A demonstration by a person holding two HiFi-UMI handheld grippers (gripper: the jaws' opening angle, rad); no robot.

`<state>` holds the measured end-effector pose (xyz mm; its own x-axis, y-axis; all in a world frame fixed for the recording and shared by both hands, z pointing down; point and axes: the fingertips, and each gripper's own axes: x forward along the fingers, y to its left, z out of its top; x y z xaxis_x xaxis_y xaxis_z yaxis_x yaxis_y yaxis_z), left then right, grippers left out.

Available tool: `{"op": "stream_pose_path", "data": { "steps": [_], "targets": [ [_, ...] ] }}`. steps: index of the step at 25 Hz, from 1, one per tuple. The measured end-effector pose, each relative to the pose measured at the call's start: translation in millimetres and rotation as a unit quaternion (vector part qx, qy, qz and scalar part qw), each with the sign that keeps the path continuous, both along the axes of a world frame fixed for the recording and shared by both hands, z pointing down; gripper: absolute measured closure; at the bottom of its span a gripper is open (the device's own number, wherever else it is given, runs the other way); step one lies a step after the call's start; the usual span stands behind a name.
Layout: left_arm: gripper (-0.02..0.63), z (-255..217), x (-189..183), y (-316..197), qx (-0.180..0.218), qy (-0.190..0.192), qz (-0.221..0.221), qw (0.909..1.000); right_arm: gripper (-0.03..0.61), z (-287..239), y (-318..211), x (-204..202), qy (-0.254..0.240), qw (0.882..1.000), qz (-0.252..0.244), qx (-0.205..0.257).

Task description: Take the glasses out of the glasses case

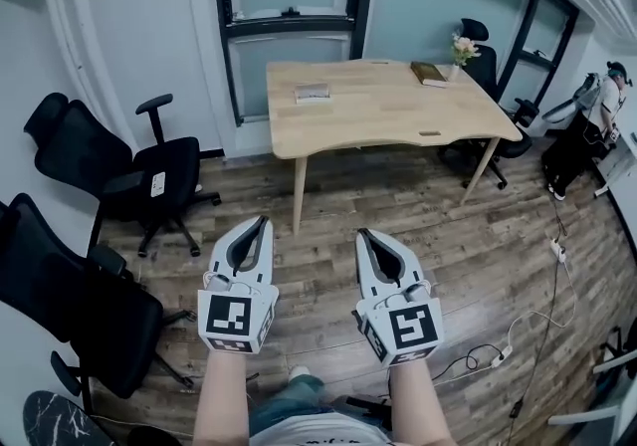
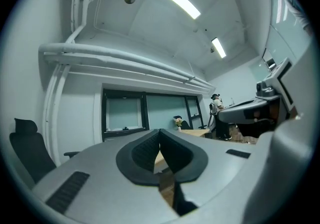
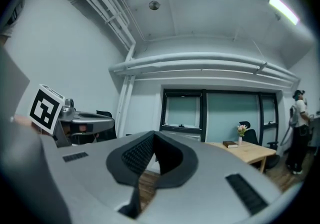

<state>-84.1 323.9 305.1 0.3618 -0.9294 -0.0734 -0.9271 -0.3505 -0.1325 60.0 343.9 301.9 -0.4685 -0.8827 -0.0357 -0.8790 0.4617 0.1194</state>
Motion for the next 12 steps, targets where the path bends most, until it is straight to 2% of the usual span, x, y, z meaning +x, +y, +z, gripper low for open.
{"op": "stream_pose_path", "data": {
  "steps": [7,12],
  "targets": [
    [0.597,9.7,-28.2,-57.9,-0.007,0.014,0.010,0.9998,0.568,3.5,-61.7,-28.7,0.022,1.000,0.011,0.000],
    [0.597,23.6,-32.7,-99.4,-0.016,0.014,0.021,0.9996,0.568,12.3,-110.6,-33.7,0.022,1.000,0.020,-0.004]
  ]
}}
